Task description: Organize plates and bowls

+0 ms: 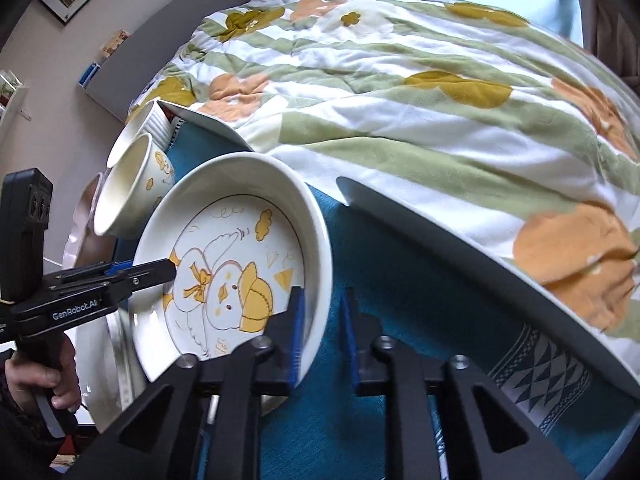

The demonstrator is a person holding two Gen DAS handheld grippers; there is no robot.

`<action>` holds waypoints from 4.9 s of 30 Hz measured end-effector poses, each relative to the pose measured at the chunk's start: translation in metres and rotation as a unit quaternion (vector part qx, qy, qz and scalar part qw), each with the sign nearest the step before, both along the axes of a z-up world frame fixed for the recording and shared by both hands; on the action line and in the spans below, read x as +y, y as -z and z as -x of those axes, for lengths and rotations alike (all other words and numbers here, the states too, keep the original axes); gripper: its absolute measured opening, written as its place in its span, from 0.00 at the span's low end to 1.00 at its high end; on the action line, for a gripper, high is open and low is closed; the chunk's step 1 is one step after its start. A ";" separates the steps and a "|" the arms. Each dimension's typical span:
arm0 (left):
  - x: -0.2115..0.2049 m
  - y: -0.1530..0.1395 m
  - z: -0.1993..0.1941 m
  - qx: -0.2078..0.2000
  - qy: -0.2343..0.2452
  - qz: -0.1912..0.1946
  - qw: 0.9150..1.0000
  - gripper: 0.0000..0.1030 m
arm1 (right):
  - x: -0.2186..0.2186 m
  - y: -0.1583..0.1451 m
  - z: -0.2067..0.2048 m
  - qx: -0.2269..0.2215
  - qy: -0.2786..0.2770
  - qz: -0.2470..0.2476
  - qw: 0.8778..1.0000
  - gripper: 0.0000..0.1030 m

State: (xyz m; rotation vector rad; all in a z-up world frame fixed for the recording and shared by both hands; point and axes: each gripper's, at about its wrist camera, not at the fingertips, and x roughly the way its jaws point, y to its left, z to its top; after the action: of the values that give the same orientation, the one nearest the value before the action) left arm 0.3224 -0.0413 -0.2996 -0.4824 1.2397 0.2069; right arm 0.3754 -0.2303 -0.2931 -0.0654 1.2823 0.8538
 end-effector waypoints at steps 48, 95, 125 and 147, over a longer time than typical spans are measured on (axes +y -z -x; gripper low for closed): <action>0.056 -0.074 0.169 -0.048 0.250 -0.014 0.967 0.15 | 0.021 -0.074 0.239 -0.028 0.270 -0.015 0.962 0.11; 0.005 -0.034 0.173 -0.068 0.351 -0.295 0.886 0.19 | 0.056 -0.042 0.260 -0.054 0.284 0.036 0.957 0.11; 0.060 -0.153 0.194 -0.154 0.189 -0.199 0.949 1.00 | 0.066 -0.124 0.234 -0.067 0.186 -0.038 0.980 0.75; 0.244 -0.049 0.164 -0.071 0.003 0.036 0.997 0.74 | 0.256 -0.051 0.133 0.002 0.023 0.037 0.999 0.79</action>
State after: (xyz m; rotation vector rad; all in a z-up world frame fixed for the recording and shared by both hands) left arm 0.1584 0.2023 -0.2507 -0.5468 1.1125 0.1209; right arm 0.2424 0.0255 -0.2423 -0.0924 1.3141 0.7681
